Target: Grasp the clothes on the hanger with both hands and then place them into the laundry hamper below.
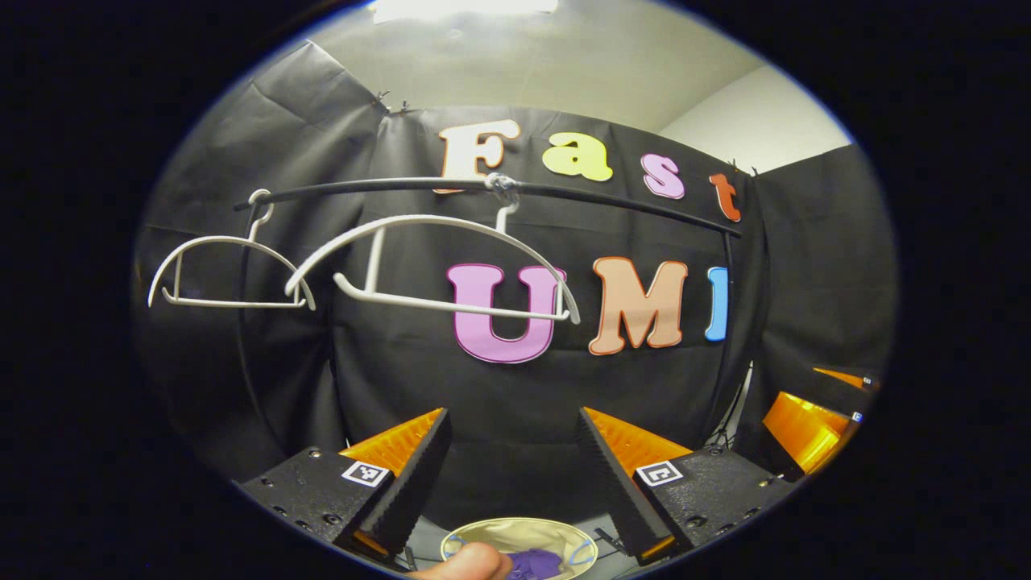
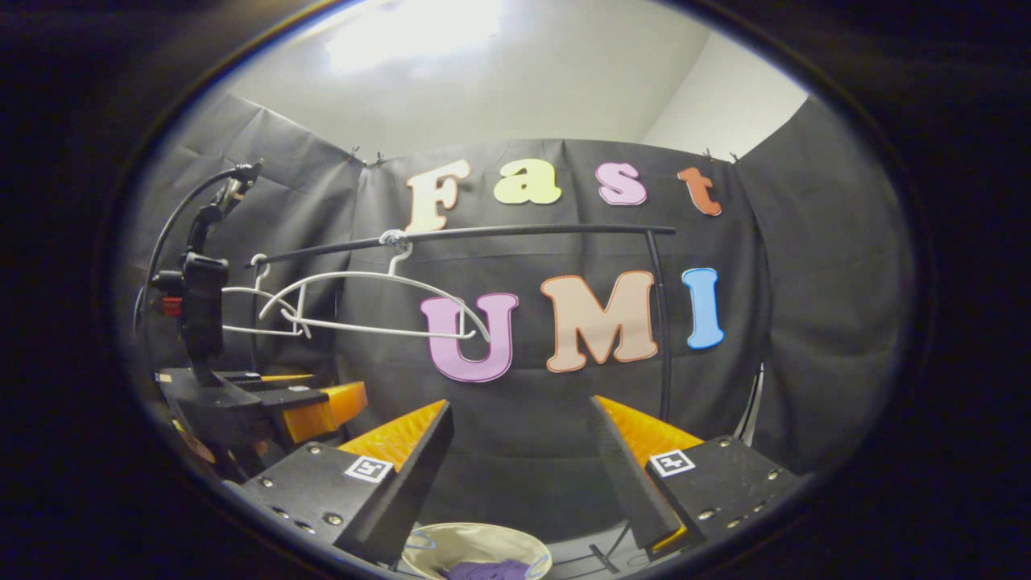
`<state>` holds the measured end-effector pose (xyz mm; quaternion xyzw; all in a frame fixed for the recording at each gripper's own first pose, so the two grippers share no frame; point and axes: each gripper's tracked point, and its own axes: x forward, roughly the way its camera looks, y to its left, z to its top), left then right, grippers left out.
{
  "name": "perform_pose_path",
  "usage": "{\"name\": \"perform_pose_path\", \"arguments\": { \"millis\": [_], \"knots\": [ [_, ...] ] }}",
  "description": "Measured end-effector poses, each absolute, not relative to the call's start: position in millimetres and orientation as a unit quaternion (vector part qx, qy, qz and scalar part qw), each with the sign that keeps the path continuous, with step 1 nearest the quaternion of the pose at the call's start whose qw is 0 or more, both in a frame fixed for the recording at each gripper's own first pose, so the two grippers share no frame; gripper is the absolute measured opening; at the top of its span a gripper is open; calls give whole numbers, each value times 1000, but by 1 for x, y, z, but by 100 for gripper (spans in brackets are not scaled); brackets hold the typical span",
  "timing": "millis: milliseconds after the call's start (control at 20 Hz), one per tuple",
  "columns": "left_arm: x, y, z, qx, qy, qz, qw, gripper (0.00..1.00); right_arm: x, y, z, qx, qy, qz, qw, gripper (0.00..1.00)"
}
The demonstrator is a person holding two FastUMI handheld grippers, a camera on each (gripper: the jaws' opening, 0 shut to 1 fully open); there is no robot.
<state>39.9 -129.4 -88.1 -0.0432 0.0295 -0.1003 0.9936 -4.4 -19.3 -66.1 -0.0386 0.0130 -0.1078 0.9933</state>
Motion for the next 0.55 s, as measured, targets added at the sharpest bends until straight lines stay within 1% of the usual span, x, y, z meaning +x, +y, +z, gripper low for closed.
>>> {"name": "perform_pose_path", "arguments": {
  "millis": [50, 150, 200, 350, 400, 450, 500, 550],
  "knots": [
    [38, -138, -90, -40, 31, -108, 993, 92, -5, -22, -67, -40, 12, -107, 993, 96],
    [40, -148, -93, -34, 30, -112, 993, 93, -5, -24, -70, -41, 10, -97, 994, 96],
    [41, -153, -94, -34, 32, -113, 993, 93, -4, -23, -72, -41, 11, -91, 995, 100],
    [41, -166, -100, -40, 33, -123, 991, 92, -4, -31, -81, -41, 24, -87, 995, 100],
    [43, -168, -102, -43, 35, -123, 991, 96, -6, -34, -86, -46, 30, -89, 994, 96],
    [44, -171, -104, -43, 38, -126, 990, 92, -8, -35, -89, -53, 33, -89, 994, 96],
    [46, -170, -105, -40, 39, -123, 991, 92, -10, -33, -89, -59, 32, -88, 994, 100],
    [50, -165, -106, -39, 42, -116, 992, 93, -10, -30, -90, -60, 29, -81, 994, 100]
  ]
}}
